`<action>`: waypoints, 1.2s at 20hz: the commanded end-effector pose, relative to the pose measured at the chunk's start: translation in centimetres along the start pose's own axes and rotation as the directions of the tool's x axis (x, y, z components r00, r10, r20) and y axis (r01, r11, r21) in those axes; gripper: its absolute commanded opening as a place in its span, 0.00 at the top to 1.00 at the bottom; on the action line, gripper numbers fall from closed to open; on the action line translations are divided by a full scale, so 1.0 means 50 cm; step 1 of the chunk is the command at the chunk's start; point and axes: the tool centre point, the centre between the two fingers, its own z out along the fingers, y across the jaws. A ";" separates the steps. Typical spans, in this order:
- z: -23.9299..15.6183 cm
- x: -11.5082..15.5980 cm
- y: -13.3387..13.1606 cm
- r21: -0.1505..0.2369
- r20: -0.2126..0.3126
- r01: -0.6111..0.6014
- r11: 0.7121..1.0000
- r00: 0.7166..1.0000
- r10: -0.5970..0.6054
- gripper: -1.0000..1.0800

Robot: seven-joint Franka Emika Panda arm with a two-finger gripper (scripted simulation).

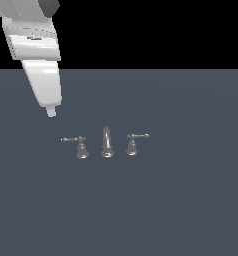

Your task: Turn on the faucet by rotating a designated handle.

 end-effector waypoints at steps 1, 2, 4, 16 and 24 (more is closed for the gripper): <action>0.021 0.005 -0.016 0.001 0.000 -0.038 0.999 0.999 0.038 1.00; 0.029 0.007 -0.023 0.001 -0.001 -0.054 0.999 0.999 0.054 1.00; 0.046 0.012 -0.035 0.000 -0.001 -0.084 0.996 0.996 0.084 1.00; 0.160 0.059 -0.115 -0.001 -0.008 -0.288 0.958 0.958 0.288 1.00; 0.217 0.091 -0.154 -0.001 -0.011 -0.390 0.921 0.921 0.390 1.00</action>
